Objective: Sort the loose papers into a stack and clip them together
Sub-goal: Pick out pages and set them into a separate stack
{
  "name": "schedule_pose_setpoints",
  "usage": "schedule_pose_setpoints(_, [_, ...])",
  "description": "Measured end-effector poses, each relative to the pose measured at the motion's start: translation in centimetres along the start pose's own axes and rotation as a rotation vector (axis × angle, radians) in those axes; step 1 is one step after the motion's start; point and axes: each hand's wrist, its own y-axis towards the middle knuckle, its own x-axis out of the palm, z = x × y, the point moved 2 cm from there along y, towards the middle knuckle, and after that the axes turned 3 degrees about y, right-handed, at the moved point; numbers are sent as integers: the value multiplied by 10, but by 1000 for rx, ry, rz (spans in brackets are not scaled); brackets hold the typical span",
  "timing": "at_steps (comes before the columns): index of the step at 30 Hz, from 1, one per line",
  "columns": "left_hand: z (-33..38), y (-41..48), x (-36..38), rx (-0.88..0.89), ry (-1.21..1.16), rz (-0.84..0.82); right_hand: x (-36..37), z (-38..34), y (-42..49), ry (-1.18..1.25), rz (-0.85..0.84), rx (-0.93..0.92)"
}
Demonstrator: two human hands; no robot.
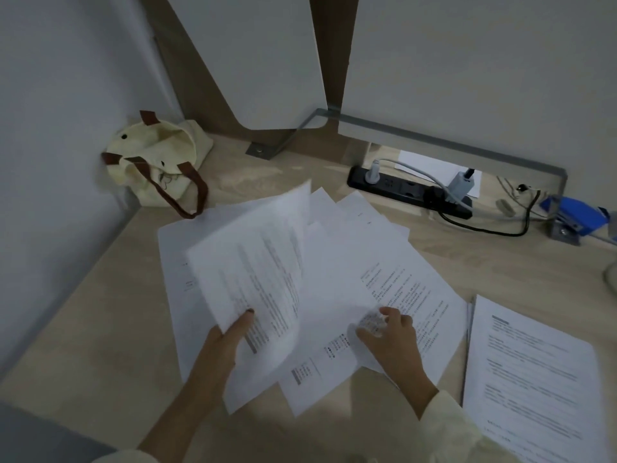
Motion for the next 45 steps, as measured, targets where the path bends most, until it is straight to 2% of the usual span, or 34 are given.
schedule_pose_setpoints(1, [3, -2, -7, 6, -129, -2, 3, 2, -3, -65, 14, -10])
schedule_pose_setpoints(3, [2, -1, -20, 18, -238, 2, 10, 3, -7, -170, 42, -54])
schedule_pose_setpoints(9, [-33, -1, -46, -113, -131, 152, 14, -10, -1, -74, 159, -74])
schedule_pose_setpoints(14, [-51, -1, -60, -159, -68, 181, 16, -21, 19, -241, 124, -115])
schedule_pose_setpoints(18, [-60, 1, -70, -181, -57, 209, 17, -19, 29, -167, 68, -48])
schedule_pose_setpoints(21, [-62, 2, -76, -167, -42, 234, 18, -17, 35, -202, 7, -30])
schedule_pose_setpoints(24, [-61, 4, -77, -135, -44, 241, 9, -23, 29, 39, -20, -60])
schedule_pose_setpoints(27, [-56, 9, -74, -108, -54, 236, -30, -33, 21, 247, 132, -87])
schedule_pose_setpoints(30, [-49, 14, -65, -104, -54, 167, -87, -40, 5, 428, 385, -131])
schedule_pose_setpoints(33, [-40, 17, -50, -109, -38, 54, -135, -52, -21, 563, 613, -294])
schedule_pose_setpoints(35, [-36, 20, -37, -105, -46, -11, -150, -65, -44, 578, 657, -444])
schedule_pose_setpoints(38, [-31, 21, -18, -98, -81, -68, -138, -75, -75, 547, 566, -586])
schedule_pose_setpoints(40, [-28, 21, -9, -90, -96, -101, -108, -72, -86, 444, 389, -629])
schedule_pose_setpoints(43, [-30, 21, -1, -125, -125, -133, -50, -54, -85, 368, 55, -559])
schedule_pose_setpoints(45, [-33, 21, 0, -167, -149, -145, -18, -36, -78, 347, -83, -483])
